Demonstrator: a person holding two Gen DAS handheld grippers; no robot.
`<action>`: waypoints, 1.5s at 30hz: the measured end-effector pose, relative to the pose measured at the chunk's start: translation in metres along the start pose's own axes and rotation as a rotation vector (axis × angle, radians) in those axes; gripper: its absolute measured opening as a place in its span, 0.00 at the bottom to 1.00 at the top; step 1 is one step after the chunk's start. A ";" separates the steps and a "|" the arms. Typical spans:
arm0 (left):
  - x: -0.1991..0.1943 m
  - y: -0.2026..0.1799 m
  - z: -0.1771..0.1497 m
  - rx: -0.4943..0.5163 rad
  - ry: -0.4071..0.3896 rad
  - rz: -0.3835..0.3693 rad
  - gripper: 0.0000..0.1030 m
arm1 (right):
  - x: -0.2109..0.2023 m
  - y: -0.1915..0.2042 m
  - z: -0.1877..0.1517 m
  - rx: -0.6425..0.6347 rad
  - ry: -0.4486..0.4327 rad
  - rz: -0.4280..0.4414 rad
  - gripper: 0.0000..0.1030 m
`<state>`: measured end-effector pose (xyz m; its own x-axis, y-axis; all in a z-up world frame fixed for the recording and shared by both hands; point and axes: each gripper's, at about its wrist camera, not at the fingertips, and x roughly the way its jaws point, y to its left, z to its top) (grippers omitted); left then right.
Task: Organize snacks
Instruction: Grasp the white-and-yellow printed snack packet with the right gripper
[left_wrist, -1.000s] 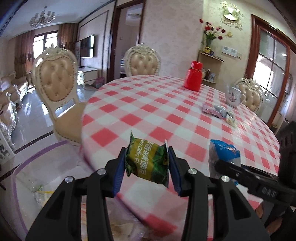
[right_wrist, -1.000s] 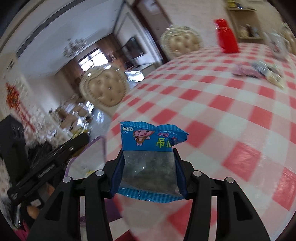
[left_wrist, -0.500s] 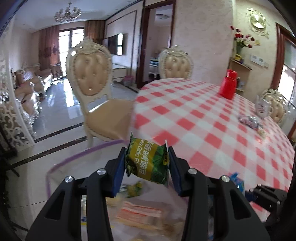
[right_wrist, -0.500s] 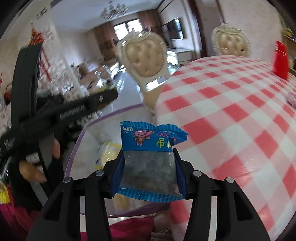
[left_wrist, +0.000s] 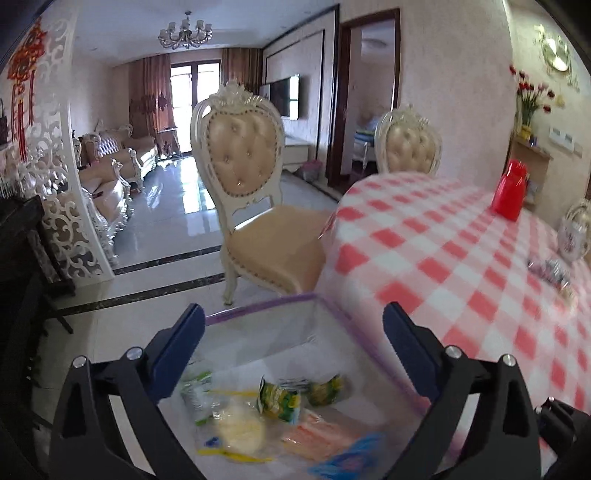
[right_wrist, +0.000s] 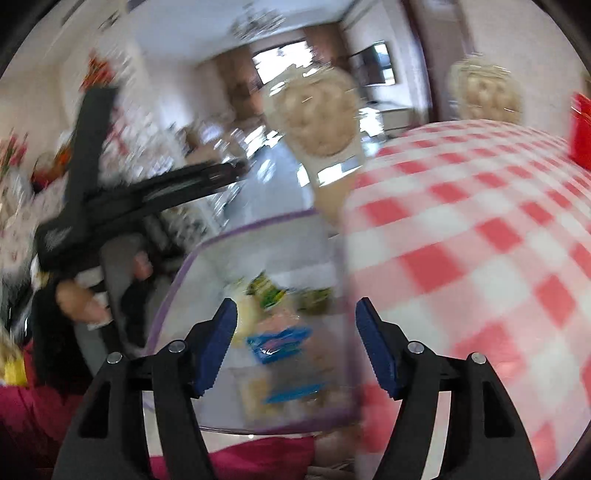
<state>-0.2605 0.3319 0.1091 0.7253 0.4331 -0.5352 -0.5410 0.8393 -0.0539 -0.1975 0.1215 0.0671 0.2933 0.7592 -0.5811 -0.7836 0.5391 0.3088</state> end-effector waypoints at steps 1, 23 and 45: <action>-0.002 -0.008 0.003 -0.008 -0.013 -0.011 0.97 | -0.009 -0.016 0.001 0.040 -0.021 -0.014 0.64; 0.158 -0.470 -0.006 0.041 0.297 -0.638 0.98 | -0.191 -0.404 -0.034 0.640 -0.216 -0.710 0.73; 0.211 -0.447 0.000 -0.119 0.349 -0.607 0.98 | -0.074 -0.511 0.063 0.184 0.180 -0.580 0.49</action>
<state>0.1344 0.0480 0.0206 0.7451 -0.2471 -0.6195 -0.1421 0.8487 -0.5094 0.2159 -0.1870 -0.0007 0.5327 0.2598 -0.8054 -0.4129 0.9106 0.0206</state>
